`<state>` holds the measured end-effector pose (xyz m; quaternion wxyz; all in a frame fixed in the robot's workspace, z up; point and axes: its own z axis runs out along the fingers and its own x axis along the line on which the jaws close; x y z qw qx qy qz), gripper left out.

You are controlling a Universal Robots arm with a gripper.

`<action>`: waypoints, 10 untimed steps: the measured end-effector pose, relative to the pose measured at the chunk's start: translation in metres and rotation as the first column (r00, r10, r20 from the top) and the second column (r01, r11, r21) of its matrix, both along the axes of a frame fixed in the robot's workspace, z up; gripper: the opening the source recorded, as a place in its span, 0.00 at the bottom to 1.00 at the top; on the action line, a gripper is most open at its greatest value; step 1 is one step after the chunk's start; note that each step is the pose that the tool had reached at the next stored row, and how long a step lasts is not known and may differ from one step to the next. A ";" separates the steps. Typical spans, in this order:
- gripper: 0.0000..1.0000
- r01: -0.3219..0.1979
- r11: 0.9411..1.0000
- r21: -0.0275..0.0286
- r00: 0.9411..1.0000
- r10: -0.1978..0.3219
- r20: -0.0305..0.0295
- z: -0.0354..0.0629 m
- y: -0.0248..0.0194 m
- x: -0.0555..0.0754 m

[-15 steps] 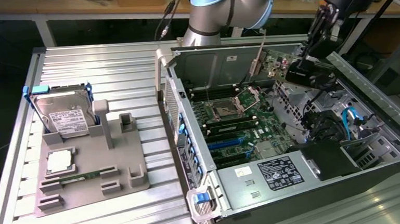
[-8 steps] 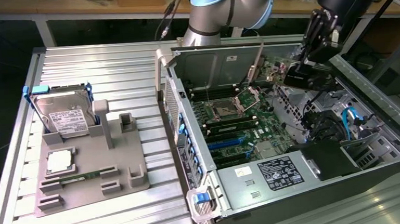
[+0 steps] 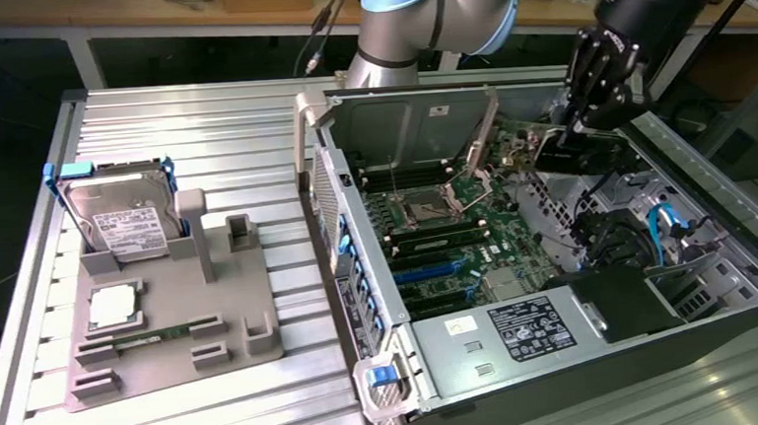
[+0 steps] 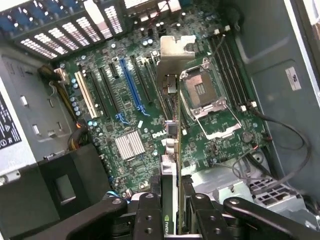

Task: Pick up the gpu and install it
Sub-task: 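Insert the gpu into the slot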

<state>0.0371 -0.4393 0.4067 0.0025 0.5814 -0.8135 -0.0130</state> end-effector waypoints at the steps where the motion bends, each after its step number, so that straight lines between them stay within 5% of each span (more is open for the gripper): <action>1: 0.27 -0.017 1.000 0.000 1.000 0.017 0.000 -0.0013 0.0000 0.000; 10: 0.27 -0.120 0.993 0.000 0.993 0.120 0.001 -0.0134 0.0000 -0.003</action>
